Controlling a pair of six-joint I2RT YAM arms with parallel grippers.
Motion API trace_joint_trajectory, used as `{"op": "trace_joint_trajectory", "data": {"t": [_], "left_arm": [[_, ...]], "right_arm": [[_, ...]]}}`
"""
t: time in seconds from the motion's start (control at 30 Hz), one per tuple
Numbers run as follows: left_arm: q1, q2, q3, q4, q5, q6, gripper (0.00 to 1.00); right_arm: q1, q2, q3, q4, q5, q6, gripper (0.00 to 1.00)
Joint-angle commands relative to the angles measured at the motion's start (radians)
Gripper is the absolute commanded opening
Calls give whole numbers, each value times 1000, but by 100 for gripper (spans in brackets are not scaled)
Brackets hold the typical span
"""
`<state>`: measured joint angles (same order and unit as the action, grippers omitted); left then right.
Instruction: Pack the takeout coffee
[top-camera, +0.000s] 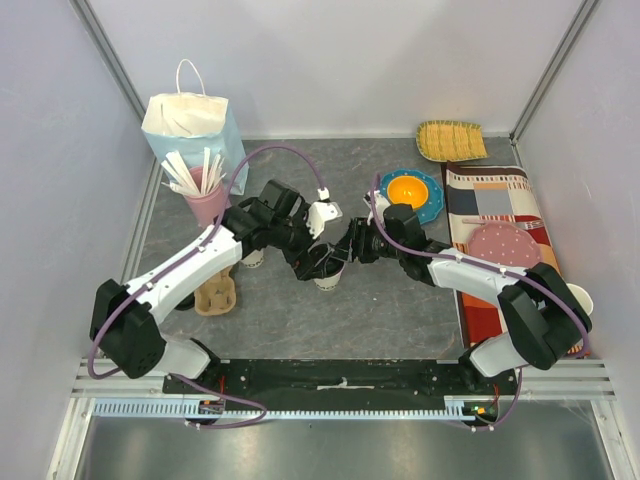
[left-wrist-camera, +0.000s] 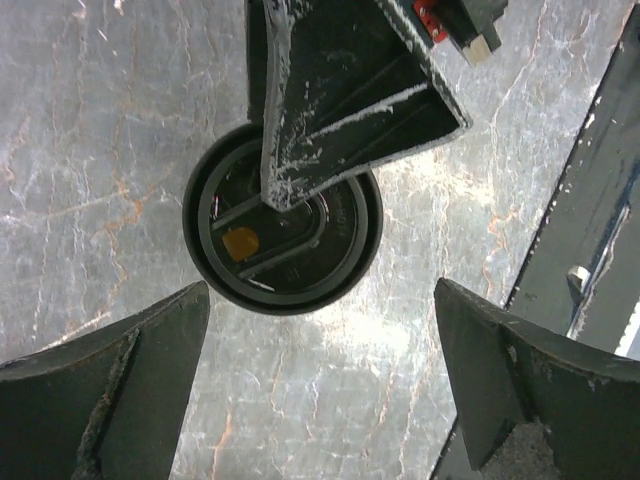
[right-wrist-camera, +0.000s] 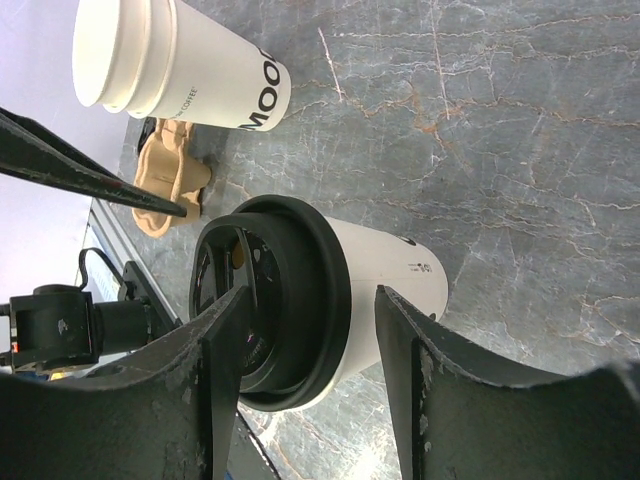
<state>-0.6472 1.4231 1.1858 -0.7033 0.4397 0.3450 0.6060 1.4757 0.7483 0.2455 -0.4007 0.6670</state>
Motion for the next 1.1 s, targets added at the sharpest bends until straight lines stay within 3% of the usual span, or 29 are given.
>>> {"op": "trace_joint_trajectory", "data": {"t": [0.0, 0.2, 0.63, 1.07], "left_arm": [[-5, -26, -67, 220, 33, -14, 100], [-22, -29, -140, 329, -7, -15, 100], [-52, -44, -183, 374, -35, 8, 100], [-54, -52, -147, 289, -10, 52, 100]], "right_arm": [[6, -14, 20, -2, 26, -15, 61], [12, -14, 19, 8, 31, -9, 60], [15, -18, -4, 31, 68, 14, 59], [15, -46, 49, -77, 86, -66, 71]]}}
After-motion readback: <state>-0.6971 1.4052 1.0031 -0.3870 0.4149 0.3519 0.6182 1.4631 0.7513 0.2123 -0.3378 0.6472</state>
